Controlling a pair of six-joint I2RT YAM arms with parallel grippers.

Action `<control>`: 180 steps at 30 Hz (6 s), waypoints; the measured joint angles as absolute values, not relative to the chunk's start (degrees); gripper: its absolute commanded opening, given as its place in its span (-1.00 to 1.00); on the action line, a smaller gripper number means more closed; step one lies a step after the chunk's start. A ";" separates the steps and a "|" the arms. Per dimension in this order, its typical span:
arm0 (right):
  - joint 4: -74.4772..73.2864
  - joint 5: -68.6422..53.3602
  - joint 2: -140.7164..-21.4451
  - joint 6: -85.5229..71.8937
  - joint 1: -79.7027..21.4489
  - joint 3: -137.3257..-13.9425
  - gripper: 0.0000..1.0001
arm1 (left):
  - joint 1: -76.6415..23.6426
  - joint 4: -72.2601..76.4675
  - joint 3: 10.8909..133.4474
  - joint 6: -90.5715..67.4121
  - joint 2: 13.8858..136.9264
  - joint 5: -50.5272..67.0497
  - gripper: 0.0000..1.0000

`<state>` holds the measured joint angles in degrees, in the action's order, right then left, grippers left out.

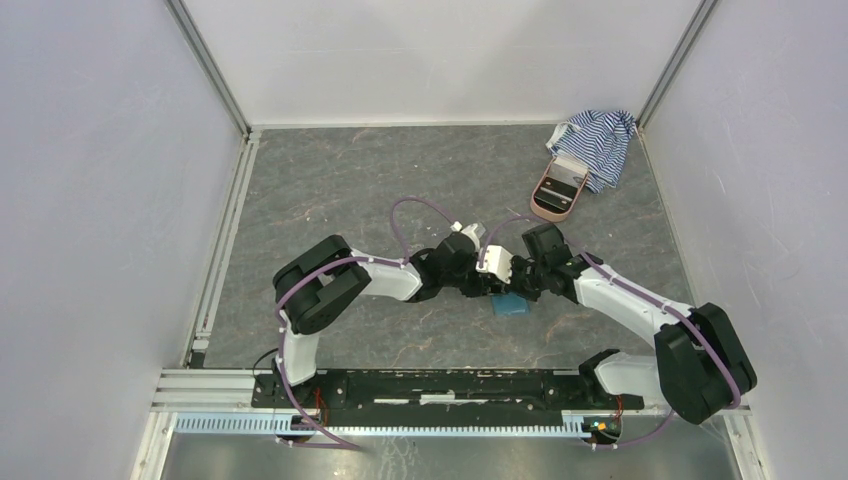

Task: Put the credit cards into the card holder
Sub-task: Close the card holder at the center of the board, then reset both arms

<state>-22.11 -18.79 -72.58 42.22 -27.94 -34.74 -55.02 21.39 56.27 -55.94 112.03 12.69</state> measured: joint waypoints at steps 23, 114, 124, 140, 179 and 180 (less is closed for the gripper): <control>-21.63 -19.44 -71.68 46.30 -28.47 -33.74 -0.94 | -52.75 18.39 53.43 -56.16 108.60 12.51 -0.38; -32.86 -44.40 -67.55 43.40 -8.80 -41.32 -0.65 | -53.80 36.45 30.96 -58.19 86.85 9.65 0.20; -31.86 -49.04 -60.82 42.72 0.97 -38.57 -0.58 | -56.84 26.57 41.65 -59.33 96.64 4.91 0.05; -32.47 -50.57 -62.13 42.78 2.37 -38.54 -0.58 | -59.22 12.05 54.26 -59.11 106.59 -1.43 -0.02; -33.82 -50.52 -61.95 44.45 4.93 -38.54 -0.60 | -45.98 -0.84 55.09 -44.84 94.48 -2.63 0.26; -33.87 -50.41 -61.32 44.49 5.17 -38.54 -0.60 | -46.00 -1.98 55.09 -43.27 91.15 -3.38 0.33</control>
